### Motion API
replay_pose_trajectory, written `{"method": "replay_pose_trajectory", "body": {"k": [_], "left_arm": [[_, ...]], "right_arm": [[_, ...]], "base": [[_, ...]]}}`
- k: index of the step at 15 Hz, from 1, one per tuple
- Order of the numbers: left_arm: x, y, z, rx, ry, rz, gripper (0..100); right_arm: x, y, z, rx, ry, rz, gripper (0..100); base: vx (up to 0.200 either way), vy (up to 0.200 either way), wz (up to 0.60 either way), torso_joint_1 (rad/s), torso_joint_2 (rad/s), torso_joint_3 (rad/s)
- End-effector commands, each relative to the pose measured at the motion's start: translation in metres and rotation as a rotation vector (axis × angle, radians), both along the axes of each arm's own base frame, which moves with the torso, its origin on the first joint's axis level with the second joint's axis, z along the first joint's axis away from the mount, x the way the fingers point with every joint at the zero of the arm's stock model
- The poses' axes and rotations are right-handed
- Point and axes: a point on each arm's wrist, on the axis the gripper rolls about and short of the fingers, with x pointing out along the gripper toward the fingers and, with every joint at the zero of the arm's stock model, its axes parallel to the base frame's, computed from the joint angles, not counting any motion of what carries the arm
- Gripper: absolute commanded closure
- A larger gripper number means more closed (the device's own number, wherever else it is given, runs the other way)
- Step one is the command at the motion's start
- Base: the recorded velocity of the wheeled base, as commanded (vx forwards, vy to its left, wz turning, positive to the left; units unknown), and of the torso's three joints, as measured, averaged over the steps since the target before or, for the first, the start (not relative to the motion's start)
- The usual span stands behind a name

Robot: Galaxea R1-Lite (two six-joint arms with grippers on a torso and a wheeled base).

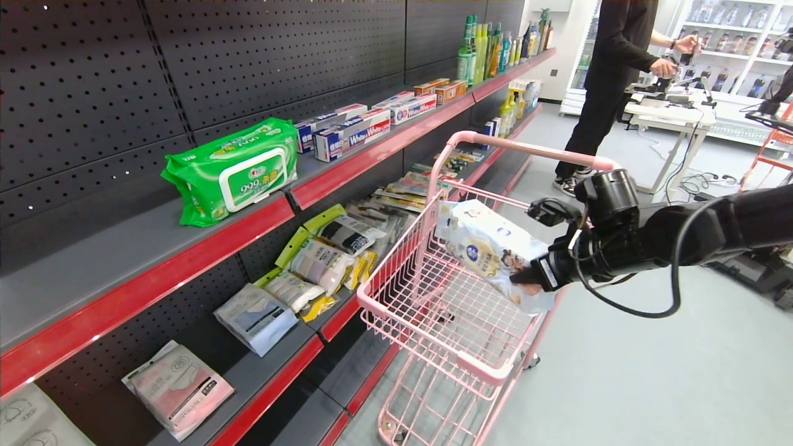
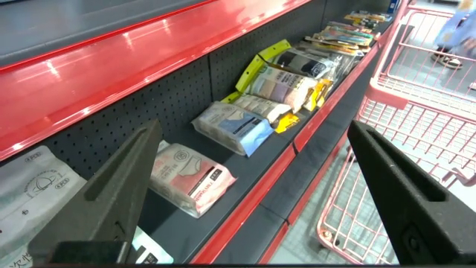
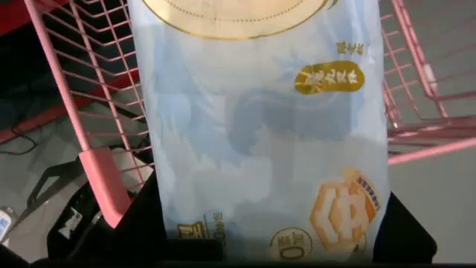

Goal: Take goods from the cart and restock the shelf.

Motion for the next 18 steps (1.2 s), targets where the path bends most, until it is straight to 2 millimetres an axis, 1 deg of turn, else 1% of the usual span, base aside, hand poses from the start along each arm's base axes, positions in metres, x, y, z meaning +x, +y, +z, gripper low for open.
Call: {"method": "replay_pose_trajectory", "body": {"k": [1,2,5,6,8,10,11,13,14,15,16,18], "left_arm": [[0.0,0.0,0.0,0.0,0.001,0.001,0],[0.0,0.0,0.0,-0.001,0.001,0.001,0],[0.0,0.0,0.0,-0.001,0.001,0.001,0],[0.0,0.0,0.0,-0.001,0.001,-0.001,0],[0.0,0.0,0.0,-0.001,0.001,-0.001,0],[0.0,0.0,0.0,0.0,0.001,0.001,0],[0.0,0.0,0.0,-0.001,0.001,0.001,0],[0.0,0.0,0.0,-0.001,0.001,0.001,0],[0.0,0.0,0.0,0.0,0.001,0.001,0],[0.0,0.0,0.0,0.0,0.001,0.001,0],[0.0,0.0,0.0,0.0,0.001,-0.001,0],[0.0,0.0,0.0,-0.001,0.001,0.001,0]], "right_arm": [[-0.048,-0.011,0.052,0.011,-0.118,-0.133,100],[-0.068,-0.015,0.059,-0.001,-0.137,-0.181,100],[-0.128,-0.033,0.068,-0.086,-0.199,-0.294,100],[-0.131,-0.033,0.068,-0.087,-0.203,-0.295,100],[-0.177,-0.044,0.07,-0.096,-0.258,-0.324,100],[-0.21,-0.05,0.079,-0.107,-0.355,-0.334,100],[-0.223,-0.054,0.079,-0.111,-0.387,-0.336,100],[-0.242,-0.06,0.076,-0.125,-0.423,-0.337,100],[-0.248,-0.062,0.073,-0.133,-0.416,-0.342,100],[-0.248,-0.062,0.073,-0.133,-0.416,-0.342,100],[-0.258,-0.066,0.07,-0.151,-0.397,-0.349,100],[-0.262,-0.067,0.07,-0.165,-0.393,-0.342,100]], "base": [[0.0,0.0,0.0,0.0,0.0,0.0],[0.0,0.0,0.0,0.0,0.0,0.0],[0.0,0.0,0.0,0.0,0.0,0.0],[0.0,0.0,0.0,0.0,0.0,0.0],[0.0,0.0,0.0,0.0,0.0,0.0],[0.0,0.0,0.0,0.0,0.0,0.0],[0.0,0.0,0.0,0.139,-0.24,-0.149],[0.0,0.0,0.0,0.18,-0.45,-0.237],[0.0,0.0,0.0,0.237,-0.53,-0.3],[0.0,0.0,0.0,0.251,-0.57,-0.305],[0.0,0.0,0.0,0.261,-0.59,-0.334],[0.0,0.0,0.0,0.273,-0.61,-0.327]]}}
